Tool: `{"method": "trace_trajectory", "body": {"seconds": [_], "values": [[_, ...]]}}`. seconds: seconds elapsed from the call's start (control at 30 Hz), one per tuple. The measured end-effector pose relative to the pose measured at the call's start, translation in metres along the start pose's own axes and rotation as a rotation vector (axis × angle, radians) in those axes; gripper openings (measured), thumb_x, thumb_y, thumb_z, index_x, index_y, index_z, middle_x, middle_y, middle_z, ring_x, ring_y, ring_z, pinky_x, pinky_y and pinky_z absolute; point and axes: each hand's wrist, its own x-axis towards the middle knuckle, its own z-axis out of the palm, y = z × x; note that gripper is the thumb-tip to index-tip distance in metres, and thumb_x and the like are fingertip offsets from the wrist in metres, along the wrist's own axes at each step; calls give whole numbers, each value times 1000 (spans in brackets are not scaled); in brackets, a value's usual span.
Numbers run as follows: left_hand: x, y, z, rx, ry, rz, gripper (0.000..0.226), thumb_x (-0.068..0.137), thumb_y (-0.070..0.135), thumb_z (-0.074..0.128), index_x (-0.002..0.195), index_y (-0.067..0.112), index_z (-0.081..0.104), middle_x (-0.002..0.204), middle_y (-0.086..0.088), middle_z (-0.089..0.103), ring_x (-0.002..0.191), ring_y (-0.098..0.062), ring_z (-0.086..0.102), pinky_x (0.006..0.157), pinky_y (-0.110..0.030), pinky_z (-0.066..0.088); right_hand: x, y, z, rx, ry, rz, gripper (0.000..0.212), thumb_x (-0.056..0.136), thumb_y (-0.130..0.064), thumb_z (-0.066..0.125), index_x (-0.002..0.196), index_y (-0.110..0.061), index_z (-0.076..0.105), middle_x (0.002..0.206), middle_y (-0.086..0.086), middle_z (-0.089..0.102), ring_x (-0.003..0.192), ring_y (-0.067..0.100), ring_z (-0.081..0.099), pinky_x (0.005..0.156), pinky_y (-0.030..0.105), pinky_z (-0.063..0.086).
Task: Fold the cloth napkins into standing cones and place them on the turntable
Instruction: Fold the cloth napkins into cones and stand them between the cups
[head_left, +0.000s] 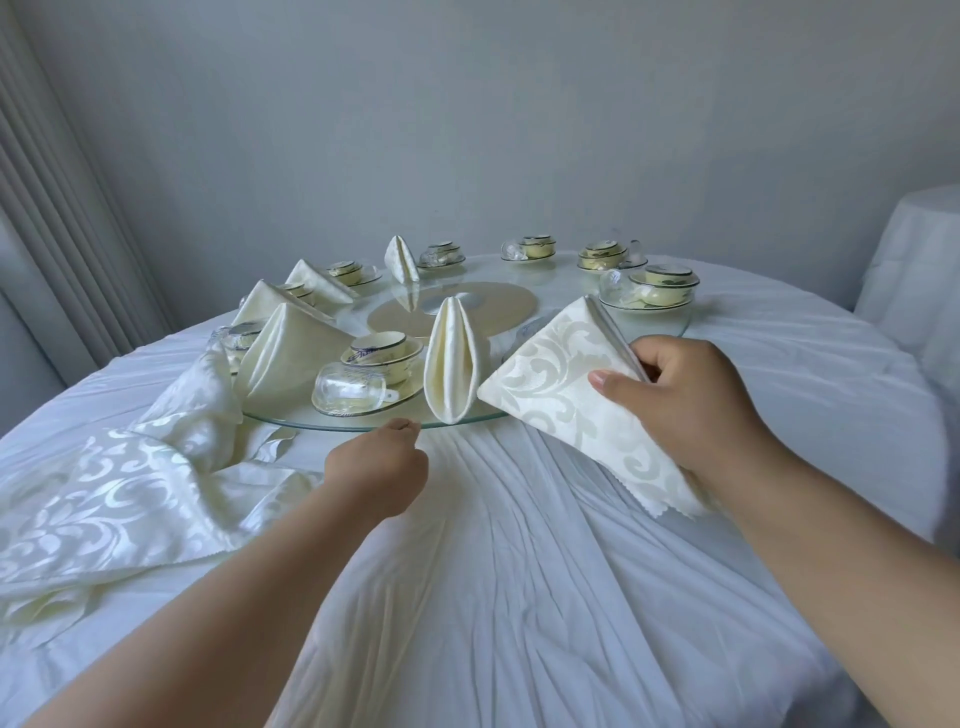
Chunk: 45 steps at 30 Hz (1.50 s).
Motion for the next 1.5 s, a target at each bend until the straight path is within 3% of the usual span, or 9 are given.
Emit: {"method": "trace_trajectory", "body": {"seconds": [0.3, 0.43, 0.57, 0.7, 0.83, 1.03, 1.1, 1.23, 1.5], "values": [[18, -67, -8, -59, -42, -107, 53, 92, 18, 37, 144, 30, 40, 154, 10, 32, 139, -19, 33, 112, -30, 28, 16, -1, -4, 67, 72, 5, 51, 66, -44, 62, 71, 6, 50, 61, 8, 42, 59, 18, 36, 57, 30, 29], [14, -81, -24, -270, 101, -120, 43, 91, 6, 42, 130, 14, 58, 123, -17, 61, 110, -34, 57, 92, -33, 45, 29, 3, -4, 38, 102, 12, 46, 71, -41, 66, 76, 4, 58, 64, 17, 52, 61, 20, 43, 58, 30, 33], [-3, -58, -32, -340, 498, 44, 33, 88, 13, 48, 116, 16, 66, 121, -5, 61, 90, -27, 60, 77, -31, 45, 46, 7, -5, 2, 171, 36, 32, 79, -31, 70, 71, -2, 60, 66, 17, 60, 60, 29, 49, 57, 34, 40], [-23, -8, -27, -371, 576, 427, 39, 85, 27, 39, 107, 12, 68, 107, -2, 64, 87, -20, 59, 78, -23, 42, 66, 11, -2, -56, 203, 96, 37, 80, -28, 69, 60, -5, 47, 55, 2, 41, 57, 21, 38, 53, 31, 27], [-26, 43, -12, -361, 447, 669, 45, 92, 31, 37, 116, 6, 65, 116, -10, 66, 108, -17, 52, 92, -16, 33, 81, 15, 8, -125, 200, 141, 36, 82, -27, 67, 59, -10, 45, 53, 1, 39, 53, 20, 37, 48, 30, 26], [-2, 87, -3, -588, 70, 543, 52, 103, 43, 24, 90, 5, 57, 94, -2, 58, 93, -16, 51, 88, -32, 38, 100, 18, 42, -179, 165, 136, 31, 81, -32, 67, 75, -2, 61, 68, 11, 61, 70, 33, 57, 56, 31, 33], [1, 91, -4, -663, -16, 416, 53, 102, 45, 23, 105, 8, 62, 108, 7, 57, 103, -11, 49, 90, -24, 32, 106, 19, 56, -220, 151, 138, 33, 82, -32, 66, 72, -2, 57, 64, 9, 55, 68, 32, 52, 53, 30, 28], [7, 83, 2, -600, -58, 294, 51, 98, 54, 17, 84, 15, 47, 85, 0, 50, 88, -20, 45, 76, -28, 32, 118, 22, 85, -238, 94, 168, 41, 84, -30, 64, 59, -12, 38, 56, -1, 42, 65, 28, 46, 48, 30, 23], [24, 49, 18, -690, -33, 303, 77, 78, 77, 12, 108, 20, 54, 112, 5, 62, 105, -13, 54, 91, -29, 39, 141, 23, 149, -278, -3, 185, 11, 89, -23, 55, 89, -13, 59, 94, 8, 63, 89, 32, 60, 67, 27, 36]]}}
